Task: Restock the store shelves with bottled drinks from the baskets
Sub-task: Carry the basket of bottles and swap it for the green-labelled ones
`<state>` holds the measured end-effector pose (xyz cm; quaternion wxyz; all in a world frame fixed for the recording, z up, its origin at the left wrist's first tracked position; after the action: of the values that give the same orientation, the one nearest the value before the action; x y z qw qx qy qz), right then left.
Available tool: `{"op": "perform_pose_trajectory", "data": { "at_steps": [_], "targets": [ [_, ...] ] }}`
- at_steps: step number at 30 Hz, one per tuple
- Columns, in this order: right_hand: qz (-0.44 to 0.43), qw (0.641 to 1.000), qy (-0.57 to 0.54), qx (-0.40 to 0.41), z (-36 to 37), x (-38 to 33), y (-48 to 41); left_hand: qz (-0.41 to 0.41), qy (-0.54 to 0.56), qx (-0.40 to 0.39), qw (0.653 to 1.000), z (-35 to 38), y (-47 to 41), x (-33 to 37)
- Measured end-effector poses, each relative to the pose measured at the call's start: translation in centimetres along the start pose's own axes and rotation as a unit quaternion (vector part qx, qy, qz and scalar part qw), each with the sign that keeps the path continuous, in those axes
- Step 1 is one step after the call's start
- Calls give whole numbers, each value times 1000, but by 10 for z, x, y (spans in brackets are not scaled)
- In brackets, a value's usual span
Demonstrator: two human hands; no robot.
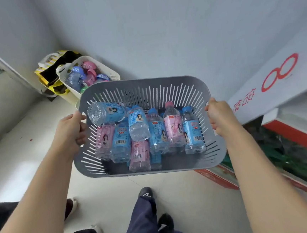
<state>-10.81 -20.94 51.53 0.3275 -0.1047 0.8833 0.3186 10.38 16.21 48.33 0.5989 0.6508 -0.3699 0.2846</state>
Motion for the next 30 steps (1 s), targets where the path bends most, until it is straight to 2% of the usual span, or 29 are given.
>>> {"op": "perform_pose_trajectory", "data": {
  "at_steps": [9,16,22,30],
  "targets": [
    [34,996,-21,74,-79,90,79,5,-28,-79,996,14,88,-13],
    [103,983,-68,137,-130,187,149,4,-77,-199,977,70,136,-38],
    [173,951,-152,206,-174,280,215,18,-142,-300,943,134,186,-62],
    [239,893,-237,297,-247,411,308,26,-196,-406,892,235,318,-120]
  ]
}}
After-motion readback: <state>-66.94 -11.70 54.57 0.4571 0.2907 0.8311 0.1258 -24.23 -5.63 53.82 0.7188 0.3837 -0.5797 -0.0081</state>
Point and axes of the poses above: each hand's wrist, its own y-axis away from the middle knuckle, its own z-axis out of the palm, x = y × z, the point moved 9 cm from there along -y, towards the middle knuckle, and after that the axes turned 4 degrees about y, right-handed, at the moved point
